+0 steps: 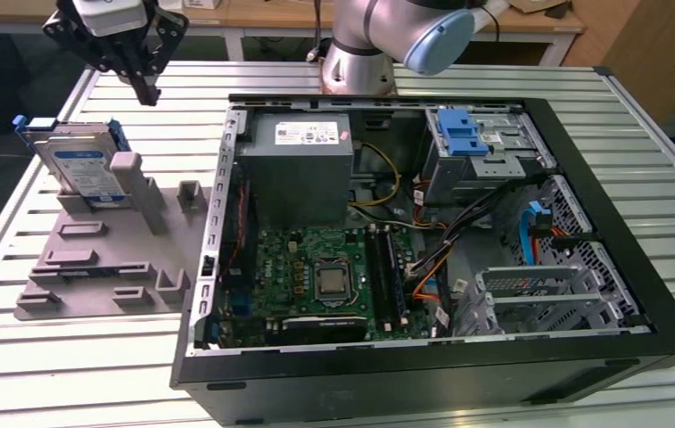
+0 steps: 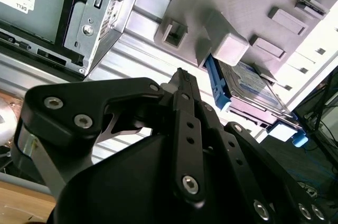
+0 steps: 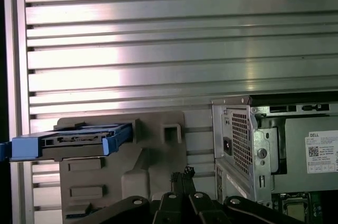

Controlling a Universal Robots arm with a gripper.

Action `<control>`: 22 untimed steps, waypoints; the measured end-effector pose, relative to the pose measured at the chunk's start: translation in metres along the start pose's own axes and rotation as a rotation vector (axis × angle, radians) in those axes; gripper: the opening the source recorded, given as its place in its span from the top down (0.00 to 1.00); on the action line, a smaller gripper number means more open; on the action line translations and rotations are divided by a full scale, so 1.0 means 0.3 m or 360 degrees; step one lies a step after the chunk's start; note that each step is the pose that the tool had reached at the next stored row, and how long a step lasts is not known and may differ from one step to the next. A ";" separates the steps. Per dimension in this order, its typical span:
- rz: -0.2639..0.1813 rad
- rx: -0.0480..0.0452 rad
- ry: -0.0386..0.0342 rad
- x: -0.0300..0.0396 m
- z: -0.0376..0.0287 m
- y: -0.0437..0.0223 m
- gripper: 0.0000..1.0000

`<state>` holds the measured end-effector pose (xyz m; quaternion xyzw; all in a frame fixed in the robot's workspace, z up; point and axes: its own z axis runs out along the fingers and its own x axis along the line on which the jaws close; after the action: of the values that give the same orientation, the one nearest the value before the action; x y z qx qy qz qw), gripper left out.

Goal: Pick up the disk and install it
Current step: 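Reach for the disk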

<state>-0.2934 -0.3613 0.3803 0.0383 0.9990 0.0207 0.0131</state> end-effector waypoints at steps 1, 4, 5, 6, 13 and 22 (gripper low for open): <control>0.0000 0.0000 0.0000 0.003 0.000 0.000 0.89; 0.0000 0.0000 0.0000 0.020 0.000 -0.002 0.89; 0.0000 0.0000 0.0000 0.026 -0.001 -0.002 0.89; -0.0001 0.0000 0.0000 0.033 -0.001 -0.003 0.89; -0.0001 0.0000 0.0000 0.051 -0.001 -0.004 0.89; 0.0000 0.0000 0.0000 0.052 -0.001 -0.003 0.89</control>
<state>-0.3090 -0.3610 0.3802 0.0382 0.9990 0.0207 0.0131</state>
